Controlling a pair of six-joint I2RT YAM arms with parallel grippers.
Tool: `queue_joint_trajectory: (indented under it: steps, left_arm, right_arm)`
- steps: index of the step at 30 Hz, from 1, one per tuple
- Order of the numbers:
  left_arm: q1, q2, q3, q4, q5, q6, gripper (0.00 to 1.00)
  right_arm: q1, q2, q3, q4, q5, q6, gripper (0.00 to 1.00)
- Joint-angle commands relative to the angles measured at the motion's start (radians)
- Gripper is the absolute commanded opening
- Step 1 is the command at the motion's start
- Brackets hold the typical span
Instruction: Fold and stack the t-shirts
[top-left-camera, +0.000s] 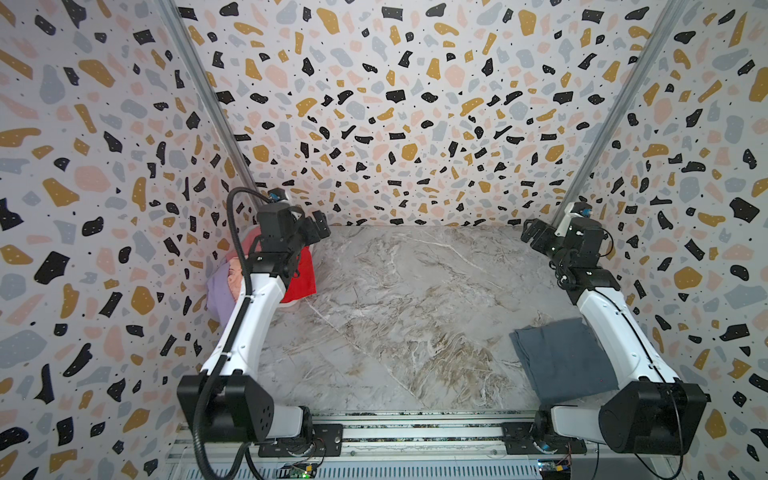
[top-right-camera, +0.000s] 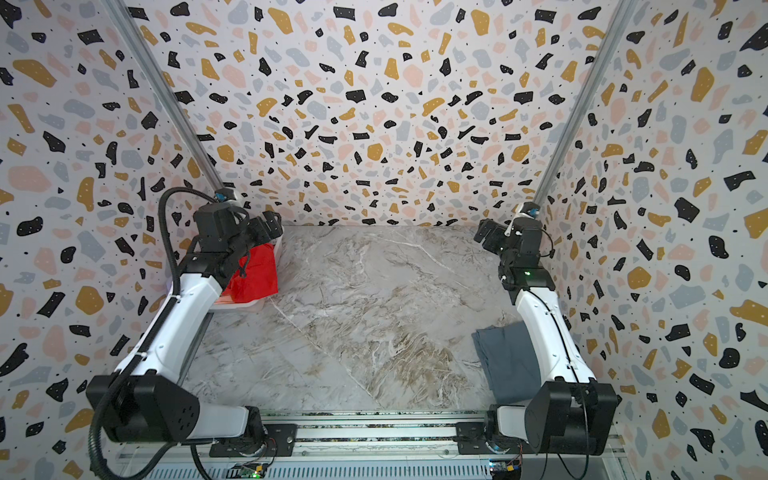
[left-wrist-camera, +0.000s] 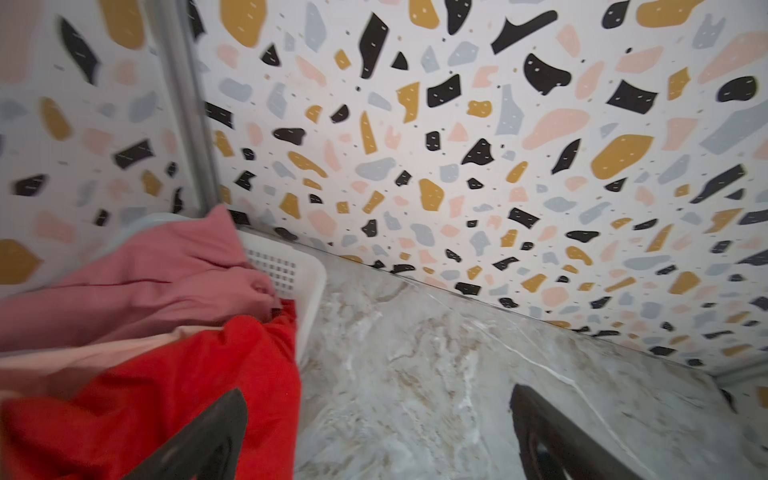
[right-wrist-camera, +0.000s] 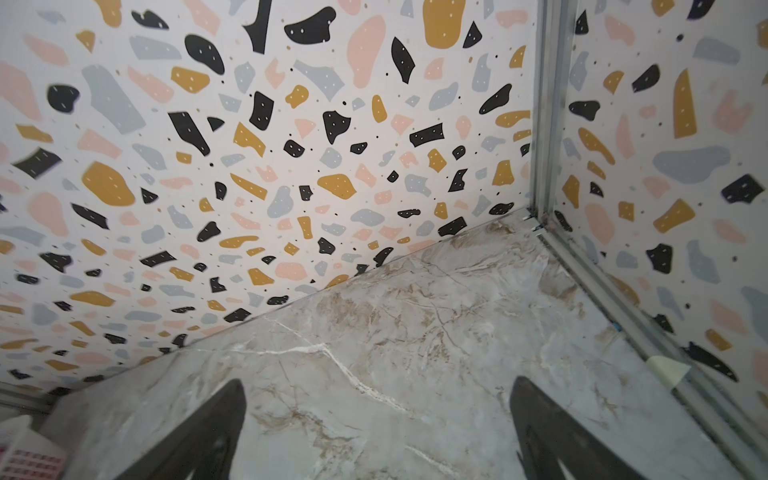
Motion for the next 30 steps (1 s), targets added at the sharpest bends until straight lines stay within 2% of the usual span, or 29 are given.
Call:
queue_joint_trajectory:
  steps: [1,3,5,11,14,17,20,23,26,28,30]
  left_arm:
    - [0.008,-0.079,-0.230,0.253,-0.249,0.125,1.00]
    - [0.009,-0.133,-0.409,0.440,-0.296,0.154,1.00]
    - [0.009,-0.158,-0.530,0.551,-0.356,0.130,0.99]
    - [0.009,-0.098,-0.732,0.717,-0.367,0.092,1.00]
    - [0.009,-0.070,-0.826,0.828,-0.423,0.077,1.00]
    - [0.009,-0.028,-0.939,1.041,-0.437,0.152,1.00]
    - [0.009,0.033,-0.960,1.161,-0.468,0.193,1.00]
    - [0.010,0.098,-0.971,1.247,-0.367,0.224,1.00]
    - [-0.024,0.187,-1.015,1.424,-0.371,0.268,1.00]
    - [-0.046,0.169,-1.007,1.374,-0.404,0.279,1.00]
    - [-0.046,0.188,-1.005,1.391,-0.416,0.276,1.00]
  right_arm:
    - [0.070,-0.035,-0.118,0.147,0.197,-0.225,0.99]
    - [0.082,-0.042,-0.203,0.195,0.210,-0.264,0.99]
    - [0.082,-0.046,-0.267,0.215,0.226,-0.257,0.99]
    - [0.079,-0.041,-0.373,0.201,0.216,-0.250,0.99]
    - [0.075,-0.083,-0.465,0.323,0.181,-0.296,0.99]
    - [0.050,-0.102,-0.551,0.415,0.155,-0.290,0.99]
    - [0.021,-0.090,-0.583,0.428,0.158,-0.250,0.99]
    - [0.019,-0.089,-0.637,0.495,0.220,-0.236,0.99]
    - [0.016,-0.119,-0.732,0.594,0.247,-0.193,1.00]
    - [0.018,-0.150,-0.790,0.643,0.187,-0.196,0.99]
    - [0.019,-0.164,-0.847,0.719,0.185,-0.174,0.99]
